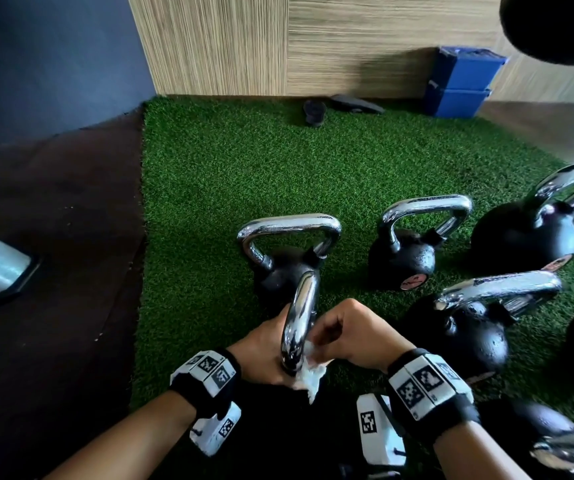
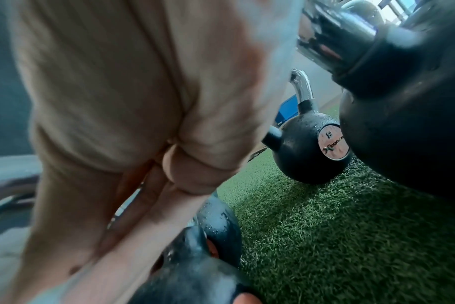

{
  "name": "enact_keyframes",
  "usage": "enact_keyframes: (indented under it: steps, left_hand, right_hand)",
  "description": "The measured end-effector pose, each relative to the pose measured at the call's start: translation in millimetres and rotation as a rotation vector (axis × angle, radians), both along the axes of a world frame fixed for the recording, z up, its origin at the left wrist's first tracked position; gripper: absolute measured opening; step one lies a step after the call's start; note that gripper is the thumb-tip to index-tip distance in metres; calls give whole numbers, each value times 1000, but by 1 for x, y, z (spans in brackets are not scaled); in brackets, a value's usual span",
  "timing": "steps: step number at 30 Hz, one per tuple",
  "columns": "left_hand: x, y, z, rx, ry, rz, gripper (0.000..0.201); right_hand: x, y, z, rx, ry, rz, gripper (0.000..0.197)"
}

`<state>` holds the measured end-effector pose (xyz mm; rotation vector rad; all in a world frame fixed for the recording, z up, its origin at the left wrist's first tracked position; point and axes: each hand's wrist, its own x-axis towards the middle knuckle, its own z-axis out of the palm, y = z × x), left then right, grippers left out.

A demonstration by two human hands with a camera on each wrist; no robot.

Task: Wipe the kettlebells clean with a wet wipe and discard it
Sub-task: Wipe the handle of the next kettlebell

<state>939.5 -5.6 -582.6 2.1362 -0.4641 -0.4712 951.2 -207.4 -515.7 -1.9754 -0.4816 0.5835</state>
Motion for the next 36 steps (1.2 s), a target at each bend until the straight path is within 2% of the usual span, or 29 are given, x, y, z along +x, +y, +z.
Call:
enact_keyframes:
  steps: [4,6,9,15,19,20,21,24,25,27,31,36]
  left_hand:
    - [-1,-5,6,66,-101,-75,110]
    - [-2,-6,8,30,-92,-71,113]
    - [-2,-6,7,40,-99,-72,104]
    - [-3,-3,2,42,-87,-80,114]
    - [-3,-2,0,71,-112,-75,119]
    - [-3,-2,0,63,-113,-79,118]
    - [-3,-1,-1,56,-113,-82,117]
    - [-4,0,-2,20,-108,-92,114]
    - [-4,0,-3,4,-107,-94,116]
    - [-7,-1,-2,-11,-140,-107,116]
    - [-8,-4,-1,25,-361,-185,104]
    - [-11,-3,-1,1,-336,-172,107]
  right_hand:
    - [2,-9,-3,138,55,-23,19]
    - [1,-9,-6,38,49,58,25]
    - [-1,-5,-9,-107,-84,121,20]
    - [-2,0,5,-46,-174,197,12]
    - [3,5,4,-130,-147,219,44]
    - [3,6,2,-119,-136,218,47]
    - [2,5,0,-89,-115,223,44]
    - [0,1,-7,22,-30,212,14]
    - [-1,-1,-11,60,10,190,13]
    - [-2,-4,-18,149,92,140,21]
    - [-6,-5,-28,403,246,62,35]
    - [-4,-1,-31,452,246,74,37]
